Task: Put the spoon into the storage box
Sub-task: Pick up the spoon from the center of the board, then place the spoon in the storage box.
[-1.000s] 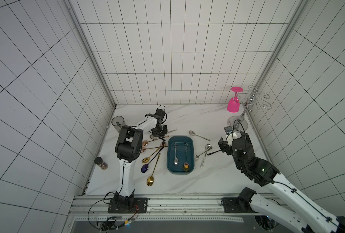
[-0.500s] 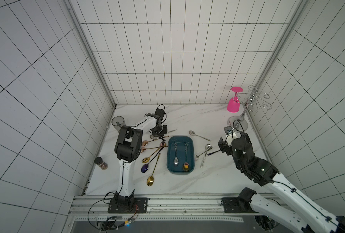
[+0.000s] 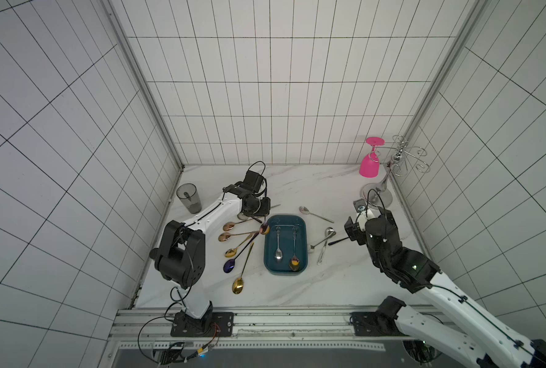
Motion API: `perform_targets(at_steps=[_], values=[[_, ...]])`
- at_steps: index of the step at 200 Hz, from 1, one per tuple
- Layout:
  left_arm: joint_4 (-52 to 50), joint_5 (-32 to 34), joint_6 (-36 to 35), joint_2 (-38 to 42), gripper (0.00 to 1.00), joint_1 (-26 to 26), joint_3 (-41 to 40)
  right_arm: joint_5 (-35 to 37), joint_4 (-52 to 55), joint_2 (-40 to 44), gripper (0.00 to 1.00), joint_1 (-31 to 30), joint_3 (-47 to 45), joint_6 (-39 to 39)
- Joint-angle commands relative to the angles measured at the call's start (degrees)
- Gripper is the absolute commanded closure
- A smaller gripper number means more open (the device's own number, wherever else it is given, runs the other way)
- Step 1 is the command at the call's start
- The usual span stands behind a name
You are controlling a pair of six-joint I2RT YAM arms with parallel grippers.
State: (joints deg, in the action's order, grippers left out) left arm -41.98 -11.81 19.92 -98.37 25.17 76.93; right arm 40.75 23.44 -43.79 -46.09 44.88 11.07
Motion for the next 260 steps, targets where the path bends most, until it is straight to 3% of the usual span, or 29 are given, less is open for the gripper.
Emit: perform_targets(at_steps=[1, 50, 124, 197, 260], values=[[3.6, -2.0, -0.2, 3.1, 0.98, 1.6, -2.6, 0.3, 0.1, -0.1, 0.01, 0.3, -0.8, -0.6], [7.0, -5.8, 2.3, 6.4, 0.97, 5.8, -8.6, 0.2, 0.1, -0.3, 0.01, 0.3, -0.8, -0.5], [11.5, -7.2, 8.5, 4.1, 0.97, 12.1, -13.5, 0.4, 0.1, -0.9, 0.01, 0.3, -0.9, -0.3], [16.8, -9.2, 15.4, 2.4, 0.97, 13.8, -19.2, 0.3, 0.3, -1.4, 0.01, 0.3, -0.9, -0.3], [16.5, -9.7, 16.3, -0.3, 0.94, 15.5, -19.0, 0.4, 0.4, -1.6, 0.01, 0.2, -0.9, -0.2]])
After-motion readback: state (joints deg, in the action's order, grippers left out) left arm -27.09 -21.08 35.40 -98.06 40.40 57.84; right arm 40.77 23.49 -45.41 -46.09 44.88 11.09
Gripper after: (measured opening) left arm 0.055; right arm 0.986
